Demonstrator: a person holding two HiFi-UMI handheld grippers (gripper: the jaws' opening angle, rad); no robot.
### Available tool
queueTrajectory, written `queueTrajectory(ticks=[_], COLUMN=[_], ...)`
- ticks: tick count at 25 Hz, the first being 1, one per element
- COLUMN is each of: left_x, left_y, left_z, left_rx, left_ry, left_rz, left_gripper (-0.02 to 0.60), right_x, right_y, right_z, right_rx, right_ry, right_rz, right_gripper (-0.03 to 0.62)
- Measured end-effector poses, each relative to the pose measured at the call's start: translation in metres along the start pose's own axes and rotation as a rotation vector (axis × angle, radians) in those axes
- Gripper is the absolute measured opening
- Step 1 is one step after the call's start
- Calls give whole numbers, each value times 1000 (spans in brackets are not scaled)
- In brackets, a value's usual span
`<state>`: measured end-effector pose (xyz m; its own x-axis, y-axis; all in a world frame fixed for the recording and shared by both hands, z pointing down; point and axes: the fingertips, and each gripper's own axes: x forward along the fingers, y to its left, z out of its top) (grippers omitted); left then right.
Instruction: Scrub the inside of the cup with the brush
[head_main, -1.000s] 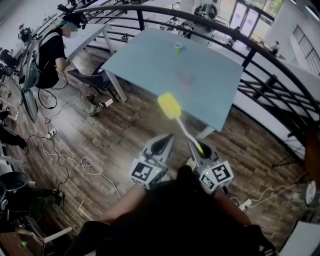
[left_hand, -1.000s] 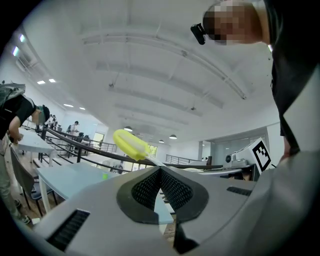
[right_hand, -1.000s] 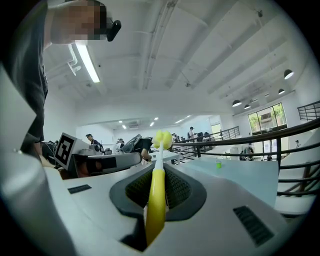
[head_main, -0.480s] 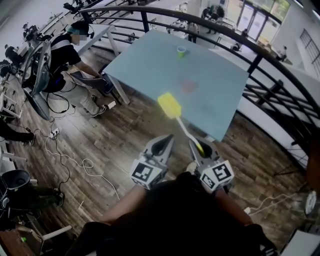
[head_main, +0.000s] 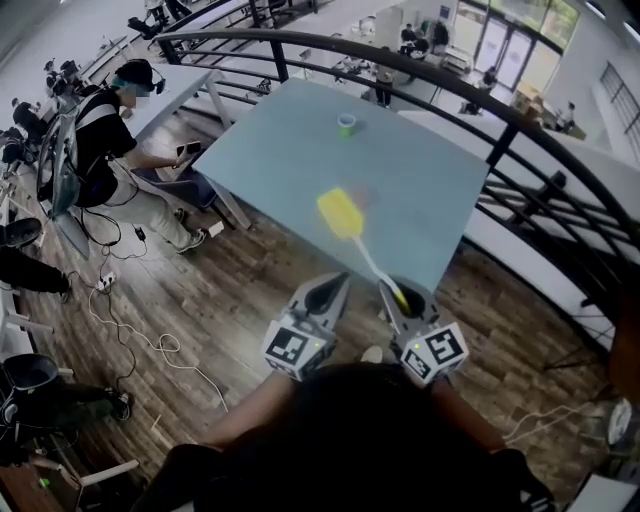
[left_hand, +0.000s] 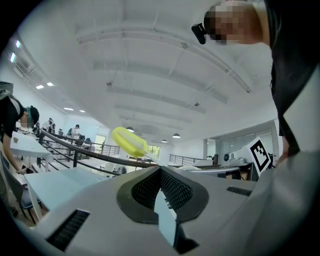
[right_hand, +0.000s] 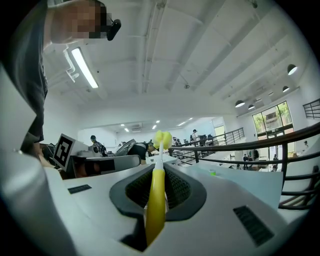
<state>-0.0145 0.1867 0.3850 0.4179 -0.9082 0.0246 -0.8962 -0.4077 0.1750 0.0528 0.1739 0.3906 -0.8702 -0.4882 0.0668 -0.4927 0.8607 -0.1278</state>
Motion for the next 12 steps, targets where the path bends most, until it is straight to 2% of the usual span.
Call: queueTrajectory(ticks=[6,12], left_x=[58,89], left_y=[-13,-21], left_z=[-3,-10], left_rx=[-1,-7], left_ry=[-8,8], left_rz=[-14,-28], left_gripper=[-2,-2], right_x=[-11,-15], right_y=[-60,-91], right_z=[5,0], right_rx=[0,21], right_ry=[-8,2], right_rz=[-21,-27], right_gripper=[40,40])
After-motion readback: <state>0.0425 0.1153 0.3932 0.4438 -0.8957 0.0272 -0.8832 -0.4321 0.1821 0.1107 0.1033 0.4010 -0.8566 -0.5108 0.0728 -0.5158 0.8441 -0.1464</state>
